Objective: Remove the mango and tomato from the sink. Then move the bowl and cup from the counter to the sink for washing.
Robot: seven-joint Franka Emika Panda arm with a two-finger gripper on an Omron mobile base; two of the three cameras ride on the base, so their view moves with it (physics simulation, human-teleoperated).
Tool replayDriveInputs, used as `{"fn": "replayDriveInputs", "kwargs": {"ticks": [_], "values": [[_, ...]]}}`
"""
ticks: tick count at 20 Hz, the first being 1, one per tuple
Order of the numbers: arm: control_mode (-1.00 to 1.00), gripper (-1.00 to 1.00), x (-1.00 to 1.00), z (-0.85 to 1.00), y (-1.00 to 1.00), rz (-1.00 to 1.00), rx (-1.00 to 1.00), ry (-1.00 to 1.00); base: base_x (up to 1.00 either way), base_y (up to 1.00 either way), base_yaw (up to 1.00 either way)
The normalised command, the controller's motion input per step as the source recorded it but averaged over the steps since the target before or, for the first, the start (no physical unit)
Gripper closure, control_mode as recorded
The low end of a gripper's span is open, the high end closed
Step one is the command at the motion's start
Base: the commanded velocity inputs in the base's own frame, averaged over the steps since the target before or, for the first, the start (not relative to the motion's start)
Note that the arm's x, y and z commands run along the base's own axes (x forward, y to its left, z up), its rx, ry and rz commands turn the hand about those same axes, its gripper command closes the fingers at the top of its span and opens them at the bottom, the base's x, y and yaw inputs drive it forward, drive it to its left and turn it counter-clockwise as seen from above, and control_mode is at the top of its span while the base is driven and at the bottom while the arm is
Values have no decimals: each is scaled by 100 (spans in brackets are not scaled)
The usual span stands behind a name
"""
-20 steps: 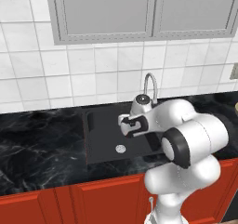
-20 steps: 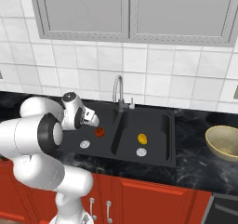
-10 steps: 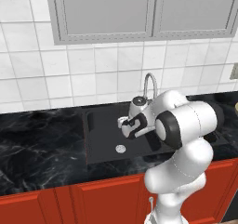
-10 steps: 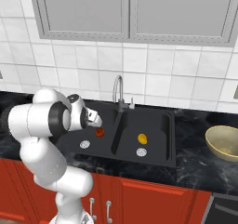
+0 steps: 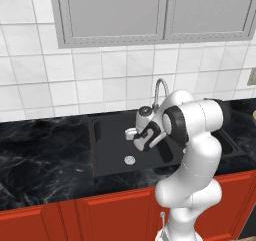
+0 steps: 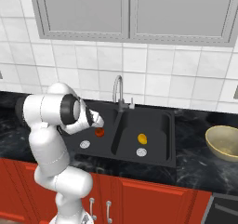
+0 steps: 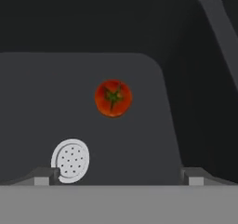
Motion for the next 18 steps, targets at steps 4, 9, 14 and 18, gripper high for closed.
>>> {"fn": "replayDriveInputs", "kwargs": {"ticks": [4,9,14,18], "values": [[-100,-100,28,-25,0,3,0,0,0,0,0],[-100,-100,29,-25,0,4,0,0,0,0,0],[-100,-100,27,-23,-1,3,0,1,0,0,0],[-100,-100,27,-24,0,1,0,2,0,0,0]]}}
